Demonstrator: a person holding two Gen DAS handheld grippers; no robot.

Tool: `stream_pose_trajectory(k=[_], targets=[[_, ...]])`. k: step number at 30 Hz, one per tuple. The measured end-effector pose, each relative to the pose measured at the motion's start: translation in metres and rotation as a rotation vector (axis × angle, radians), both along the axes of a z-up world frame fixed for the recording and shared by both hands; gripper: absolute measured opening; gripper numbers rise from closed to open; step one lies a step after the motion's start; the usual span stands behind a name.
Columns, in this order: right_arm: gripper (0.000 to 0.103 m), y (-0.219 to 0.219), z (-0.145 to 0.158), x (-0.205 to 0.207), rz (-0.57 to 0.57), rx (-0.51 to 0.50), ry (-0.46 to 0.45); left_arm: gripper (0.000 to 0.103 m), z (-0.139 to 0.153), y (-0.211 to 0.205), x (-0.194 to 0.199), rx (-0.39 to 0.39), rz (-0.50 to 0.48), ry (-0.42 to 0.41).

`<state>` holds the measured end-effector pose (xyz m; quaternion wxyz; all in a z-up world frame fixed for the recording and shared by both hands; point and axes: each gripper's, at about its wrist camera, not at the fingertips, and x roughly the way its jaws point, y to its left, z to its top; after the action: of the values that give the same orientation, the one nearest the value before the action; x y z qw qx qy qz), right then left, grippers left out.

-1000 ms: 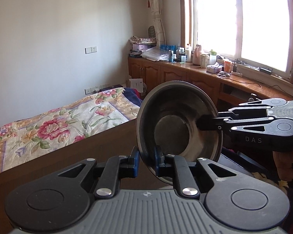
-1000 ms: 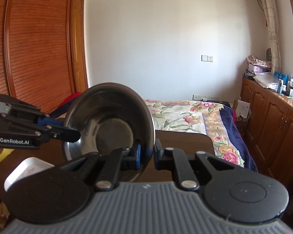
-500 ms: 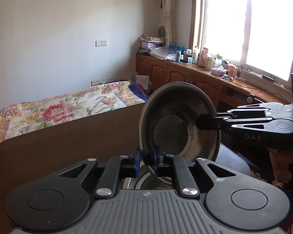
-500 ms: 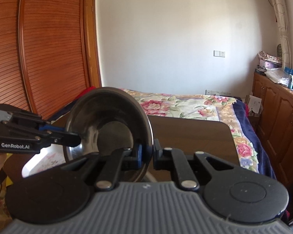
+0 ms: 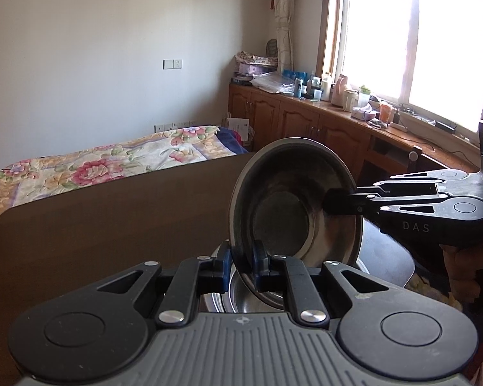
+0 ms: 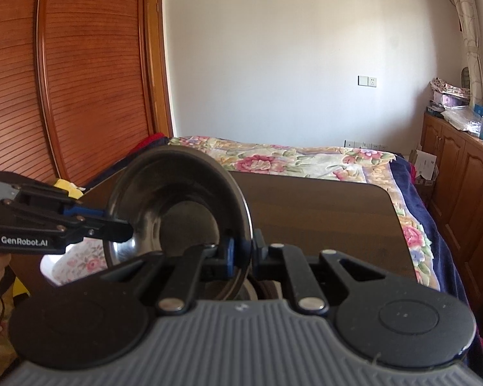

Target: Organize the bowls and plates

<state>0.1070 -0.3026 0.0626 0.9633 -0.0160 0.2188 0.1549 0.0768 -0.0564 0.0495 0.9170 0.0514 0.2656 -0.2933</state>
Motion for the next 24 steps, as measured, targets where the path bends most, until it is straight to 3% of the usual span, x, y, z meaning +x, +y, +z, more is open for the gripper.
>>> stream_pose_trajectory(k=[24], targets=[[0.013,0.008,-0.030,0.000,-0.023,-0.001,0.033,0.014,-0.038,-0.006,0.003,0.026,0.024,0.062]])
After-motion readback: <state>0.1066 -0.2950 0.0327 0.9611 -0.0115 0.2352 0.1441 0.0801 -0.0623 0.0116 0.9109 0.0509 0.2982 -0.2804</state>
